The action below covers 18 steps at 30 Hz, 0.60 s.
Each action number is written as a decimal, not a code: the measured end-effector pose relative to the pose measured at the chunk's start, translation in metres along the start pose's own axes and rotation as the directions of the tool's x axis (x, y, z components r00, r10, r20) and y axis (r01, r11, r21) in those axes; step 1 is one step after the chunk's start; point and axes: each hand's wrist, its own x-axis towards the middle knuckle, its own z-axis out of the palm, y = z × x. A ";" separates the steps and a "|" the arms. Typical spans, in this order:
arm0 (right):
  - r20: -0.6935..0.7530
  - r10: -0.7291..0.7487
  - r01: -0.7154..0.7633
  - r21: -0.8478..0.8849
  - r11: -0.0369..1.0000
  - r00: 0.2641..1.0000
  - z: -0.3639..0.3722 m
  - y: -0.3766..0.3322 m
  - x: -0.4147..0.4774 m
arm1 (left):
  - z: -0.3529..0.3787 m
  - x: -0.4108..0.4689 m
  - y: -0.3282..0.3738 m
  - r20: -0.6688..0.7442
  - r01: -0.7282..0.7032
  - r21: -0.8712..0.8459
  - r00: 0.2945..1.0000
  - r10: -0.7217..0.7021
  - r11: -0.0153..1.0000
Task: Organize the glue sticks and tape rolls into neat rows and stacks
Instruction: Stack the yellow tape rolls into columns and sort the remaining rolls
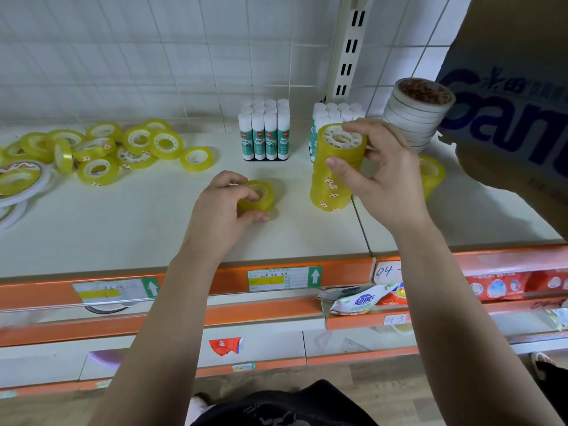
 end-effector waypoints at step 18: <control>-0.011 -0.051 0.051 -0.042 0.998 0.999 -0.012 0.003 -0.009 | -0.004 -0.002 0.002 -0.056 -0.030 -0.013 0.998 0.029 0.999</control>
